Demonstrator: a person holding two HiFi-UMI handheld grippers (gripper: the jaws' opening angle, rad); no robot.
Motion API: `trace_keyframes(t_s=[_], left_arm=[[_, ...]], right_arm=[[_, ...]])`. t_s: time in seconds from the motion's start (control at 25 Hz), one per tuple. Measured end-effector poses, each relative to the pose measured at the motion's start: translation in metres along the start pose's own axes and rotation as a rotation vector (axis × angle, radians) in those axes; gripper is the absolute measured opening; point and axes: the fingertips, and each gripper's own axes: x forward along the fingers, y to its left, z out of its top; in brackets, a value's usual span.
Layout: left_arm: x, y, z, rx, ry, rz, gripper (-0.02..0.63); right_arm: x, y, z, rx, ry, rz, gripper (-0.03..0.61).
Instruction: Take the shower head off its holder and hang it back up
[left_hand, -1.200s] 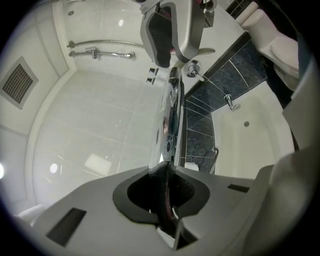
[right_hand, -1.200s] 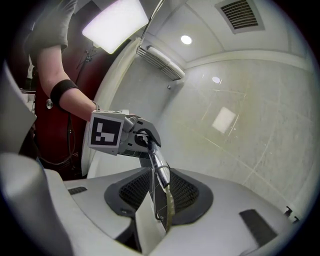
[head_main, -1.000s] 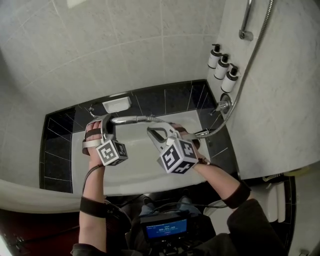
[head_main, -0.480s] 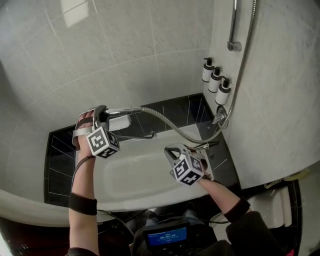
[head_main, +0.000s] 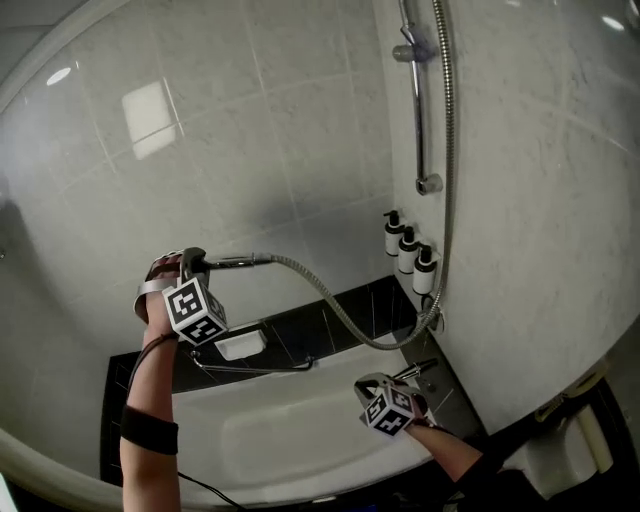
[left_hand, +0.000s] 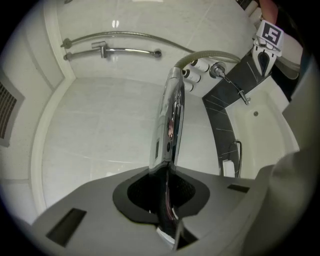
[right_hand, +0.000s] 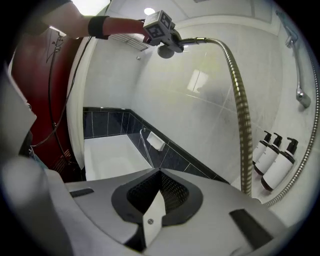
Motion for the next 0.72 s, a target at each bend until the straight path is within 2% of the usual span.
trace_keyframes(t_s=[0.24, 0.4, 0.72], left_arm=[[0.009, 0.080, 0.015, 0.059, 0.031, 0.016, 0.048], [0.009, 0.127, 0.039, 0.119, 0.057, 0.002, 0.048], [0.016, 0.228, 0.093, 0.192, 0.044, 0.054, 0.048]], right_arm=[[-0.009, -0.012, -0.020, 0.025, 0.028, -0.022, 0.020], [-0.013, -0.019, -0.033, 0.049, 0.041, -0.026, 0.020], [-0.015, -0.040, -0.045, 0.097, 0.023, -0.045, 0.020]])
